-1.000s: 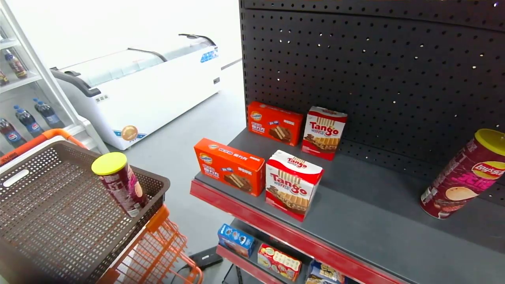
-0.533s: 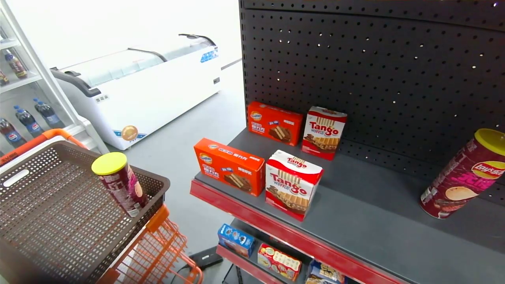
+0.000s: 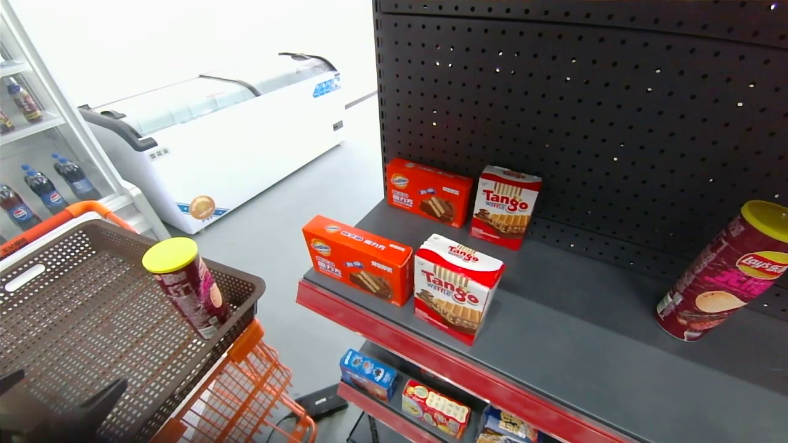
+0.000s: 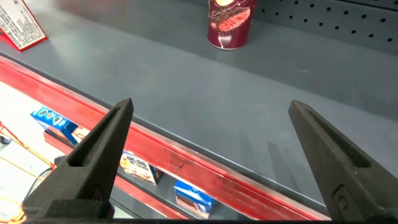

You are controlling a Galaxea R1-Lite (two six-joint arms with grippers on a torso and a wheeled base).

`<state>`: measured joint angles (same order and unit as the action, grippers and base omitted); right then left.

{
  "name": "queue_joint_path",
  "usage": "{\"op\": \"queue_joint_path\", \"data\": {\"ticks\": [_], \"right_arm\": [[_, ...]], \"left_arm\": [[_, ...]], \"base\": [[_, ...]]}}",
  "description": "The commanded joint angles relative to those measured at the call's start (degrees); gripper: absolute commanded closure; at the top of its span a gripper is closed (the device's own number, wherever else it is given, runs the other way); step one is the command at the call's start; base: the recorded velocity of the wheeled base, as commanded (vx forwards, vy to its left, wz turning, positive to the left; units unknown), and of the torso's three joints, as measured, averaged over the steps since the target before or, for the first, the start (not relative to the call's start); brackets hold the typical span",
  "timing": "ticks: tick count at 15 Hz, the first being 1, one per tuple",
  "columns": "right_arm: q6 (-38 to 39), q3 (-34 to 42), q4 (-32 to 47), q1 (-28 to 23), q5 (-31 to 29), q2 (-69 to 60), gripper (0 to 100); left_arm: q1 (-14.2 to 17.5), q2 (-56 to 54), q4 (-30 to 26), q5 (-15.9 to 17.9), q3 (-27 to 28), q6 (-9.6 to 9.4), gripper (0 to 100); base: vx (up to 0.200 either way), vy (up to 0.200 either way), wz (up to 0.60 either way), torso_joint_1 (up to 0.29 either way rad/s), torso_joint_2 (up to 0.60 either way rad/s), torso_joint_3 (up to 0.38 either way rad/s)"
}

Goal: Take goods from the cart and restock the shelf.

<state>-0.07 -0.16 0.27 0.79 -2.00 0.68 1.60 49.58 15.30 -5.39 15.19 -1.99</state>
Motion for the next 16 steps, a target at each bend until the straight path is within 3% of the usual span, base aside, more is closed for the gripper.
{"op": "queue_joint_path", "data": {"ticks": [1, 3, 5, 8, 9, 11, 16], "right_arm": [[-0.01, -0.02, 0.0, 0.09, -0.02, 0.02, 0], [-0.01, -0.02, 0.0, 0.0, -0.02, 0.02, 0], [-0.01, -0.02, 0.0, 0.0, 0.07, 0.02, 0], [-0.01, -0.02, 0.0, 0.09, -0.02, 0.02, 0], [-0.01, -0.02, 0.0, 0.09, -0.02, 0.02, 0], [-0.01, -0.02, 0.0, 0.0, 0.07, 0.02, 0], [-0.01, -0.02, 0.0, 0.0, -0.02, 0.02, 0]], "left_arm": [[0.51, 20.12, 13.0, 1.08, 0.89, 1.9, 0], [0.6, 27.33, 21.18, 1.08, 0.89, 1.72, 0], [3.85, 37.61, 31.28, 0.29, 2.04, 1.55, 0], [4.82, 46.31, 40.69, -0.06, 4.85, 0.41, 0], [5.7, 50.88, 46.31, -0.06, 5.73, -2.85, 0], [5.7, 55.27, 52.11, -0.06, 6.34, -5.4, 0], [5.61, 65.12, 61.43, -0.06, 10.56, -4.96, 0]], "base": [[0.0, 0.0, 0.0, 0.0, 0.0, 0.0], [0.0, 0.0, 0.0, 0.0, 0.0, 0.0], [0.0, 0.0, 0.0, 0.0, 0.0, 0.0], [0.0, 0.0, 0.0, 0.0, 0.0, 0.0], [0.0, 0.0, 0.0, 0.0, 0.0, 0.0], [0.0, 0.0, 0.0, 0.0, 0.0, 0.0], [0.0, 0.0, 0.0, 0.0, 0.0, 0.0]]}}
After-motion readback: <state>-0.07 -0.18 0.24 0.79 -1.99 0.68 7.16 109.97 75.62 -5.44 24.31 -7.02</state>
